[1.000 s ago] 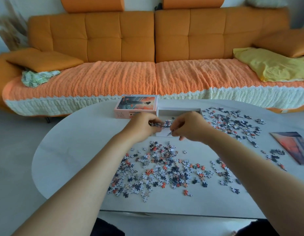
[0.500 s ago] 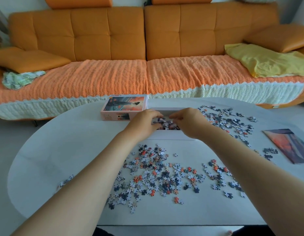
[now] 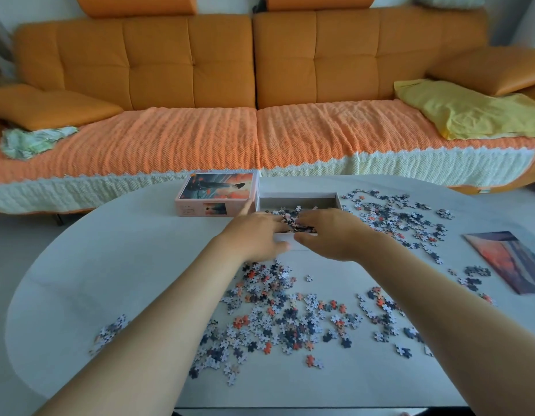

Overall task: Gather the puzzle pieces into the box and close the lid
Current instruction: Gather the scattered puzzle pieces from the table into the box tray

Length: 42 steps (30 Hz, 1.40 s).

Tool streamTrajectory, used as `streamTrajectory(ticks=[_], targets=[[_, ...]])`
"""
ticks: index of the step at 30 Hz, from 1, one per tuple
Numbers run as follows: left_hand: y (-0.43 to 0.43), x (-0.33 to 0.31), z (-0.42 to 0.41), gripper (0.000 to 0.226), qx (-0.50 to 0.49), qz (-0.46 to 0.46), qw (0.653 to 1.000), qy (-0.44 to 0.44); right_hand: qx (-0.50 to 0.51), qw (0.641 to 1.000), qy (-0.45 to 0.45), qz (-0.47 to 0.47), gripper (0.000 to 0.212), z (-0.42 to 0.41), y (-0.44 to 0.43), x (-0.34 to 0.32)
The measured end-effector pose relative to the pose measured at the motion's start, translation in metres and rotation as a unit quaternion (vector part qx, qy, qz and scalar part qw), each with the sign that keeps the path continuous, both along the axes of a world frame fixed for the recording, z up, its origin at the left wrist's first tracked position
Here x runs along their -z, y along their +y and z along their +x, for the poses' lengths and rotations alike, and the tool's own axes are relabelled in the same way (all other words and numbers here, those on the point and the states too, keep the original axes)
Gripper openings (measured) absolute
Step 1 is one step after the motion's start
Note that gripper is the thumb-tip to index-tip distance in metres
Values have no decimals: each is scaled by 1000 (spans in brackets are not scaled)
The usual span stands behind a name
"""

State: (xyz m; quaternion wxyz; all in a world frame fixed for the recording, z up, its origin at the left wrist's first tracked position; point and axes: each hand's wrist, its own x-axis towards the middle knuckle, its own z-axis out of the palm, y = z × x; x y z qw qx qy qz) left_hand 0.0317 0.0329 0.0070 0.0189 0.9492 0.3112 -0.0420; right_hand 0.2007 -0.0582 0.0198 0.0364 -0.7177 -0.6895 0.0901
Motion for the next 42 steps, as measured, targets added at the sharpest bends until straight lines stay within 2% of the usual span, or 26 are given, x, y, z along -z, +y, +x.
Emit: streamTrajectory(ticks=[3, 8, 12, 18, 22, 25, 28, 31, 35, 38, 41, 42], targets=[[2, 2, 2, 64, -9, 14, 1000, 6, -7, 1000, 6, -14, 46, -1, -4, 0], [1, 3, -4, 46, 16, 37, 992, -118, -6, 997, -70, -46, 61, 1, -3, 4], [-2, 4, -4, 50, 8, 16, 999, -51, -20, 999, -48, 6, 54, 0, -3, 1], [-8, 4, -3, 48, 12, 14, 997, -72, -5, 997, -64, -33, 60, -1, -4, 7], [-18, -2, -4, 44, 5, 16, 995, -97, -13, 997, -38, 66, 46, 0, -9, 1], [-23, -2, -3, 43, -3, -30, 998, -61, 4, 1000, 7, 7, 49, -3, -16, 1], [-23, -2, -6, 54, 7, -25, 997, -72, 19, 1000, -12, -20, 57, -2, -17, 5], [-25, -3, -13, 53, 5, -6, 990, -140, -8, 999, 5, 38, 48, -2, -18, 4], [-29, -3, -29, 24, 5, 71, 967, -245, -85, 978, 25, 188, 23, -17, -22, -2], [-36, -5, -47, 10, -11, 73, 963, -261, -109, 982, 63, 140, 22, -40, -31, -4], [-46, 1, -67, 11, -24, 22, 975, -219, -131, 984, 71, 93, 26, -63, -39, 1], [-48, 4, -73, 16, -30, 19, 981, -192, -129, 987, 62, 75, 34, -69, -40, 4]])
